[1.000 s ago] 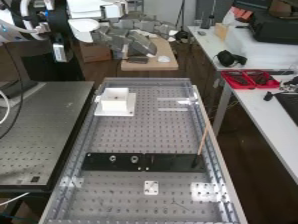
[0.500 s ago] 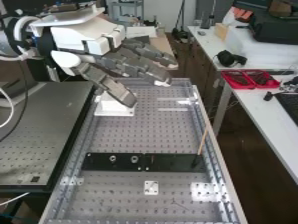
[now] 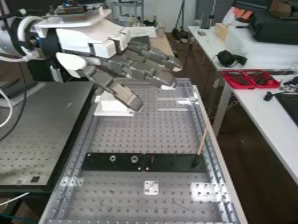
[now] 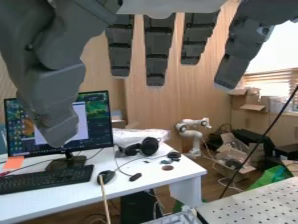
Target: Grab the smaller nut and place it in the white container
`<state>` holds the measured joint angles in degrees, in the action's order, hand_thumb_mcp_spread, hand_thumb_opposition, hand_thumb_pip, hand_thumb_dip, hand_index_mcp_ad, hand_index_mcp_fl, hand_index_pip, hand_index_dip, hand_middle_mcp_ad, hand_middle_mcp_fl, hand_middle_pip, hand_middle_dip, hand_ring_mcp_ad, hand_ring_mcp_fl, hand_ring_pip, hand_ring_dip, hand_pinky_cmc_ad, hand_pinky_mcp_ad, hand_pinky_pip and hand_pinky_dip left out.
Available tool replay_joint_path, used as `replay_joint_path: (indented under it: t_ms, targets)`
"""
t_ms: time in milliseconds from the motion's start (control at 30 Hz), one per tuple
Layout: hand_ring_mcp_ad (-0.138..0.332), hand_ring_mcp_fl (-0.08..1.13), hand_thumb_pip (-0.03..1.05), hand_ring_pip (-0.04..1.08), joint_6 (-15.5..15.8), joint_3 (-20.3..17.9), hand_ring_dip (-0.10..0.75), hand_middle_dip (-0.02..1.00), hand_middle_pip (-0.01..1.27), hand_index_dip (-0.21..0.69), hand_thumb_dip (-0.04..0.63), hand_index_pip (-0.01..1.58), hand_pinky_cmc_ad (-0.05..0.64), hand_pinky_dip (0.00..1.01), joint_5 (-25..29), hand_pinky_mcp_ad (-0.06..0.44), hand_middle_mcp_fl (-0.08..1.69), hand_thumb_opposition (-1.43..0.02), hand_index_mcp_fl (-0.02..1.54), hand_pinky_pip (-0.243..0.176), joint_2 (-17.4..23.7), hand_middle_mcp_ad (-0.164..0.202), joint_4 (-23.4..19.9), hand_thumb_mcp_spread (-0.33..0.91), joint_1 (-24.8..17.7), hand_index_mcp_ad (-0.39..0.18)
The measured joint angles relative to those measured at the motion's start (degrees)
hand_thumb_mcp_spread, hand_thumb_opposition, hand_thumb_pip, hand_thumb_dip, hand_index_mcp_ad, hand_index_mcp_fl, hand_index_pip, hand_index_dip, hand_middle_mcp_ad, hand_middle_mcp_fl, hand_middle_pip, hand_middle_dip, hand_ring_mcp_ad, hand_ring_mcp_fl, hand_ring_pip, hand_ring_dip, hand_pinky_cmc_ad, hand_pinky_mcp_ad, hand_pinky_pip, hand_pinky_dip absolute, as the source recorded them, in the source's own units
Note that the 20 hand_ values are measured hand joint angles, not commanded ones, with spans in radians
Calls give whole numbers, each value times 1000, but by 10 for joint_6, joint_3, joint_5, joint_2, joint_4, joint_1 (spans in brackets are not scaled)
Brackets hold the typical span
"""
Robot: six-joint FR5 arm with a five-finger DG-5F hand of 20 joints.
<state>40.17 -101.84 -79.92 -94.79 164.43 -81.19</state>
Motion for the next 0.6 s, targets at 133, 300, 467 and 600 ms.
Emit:
replay_joint_path:
  t_ms: [133,300,467,600]
  targets:
    - [124,12,552,113,0,3,87,222,108,-3,188,340,415,590,-5,325,264,-761,133,-61,-5,37,0,328,0,-136]
    - [124,12,552,113,0,4,87,222,108,-2,188,340,415,590,-7,325,264,-761,138,-61,-10,37,-1,328,0,-136]
    - [124,12,546,113,-3,5,87,222,112,0,188,340,415,590,-9,325,264,-761,152,-61,-12,37,-2,328,0,-136]
    - [124,12,546,113,-7,4,87,222,112,0,188,339,415,586,-10,330,262,-761,152,-61,-12,37,-9,328,0,-136]
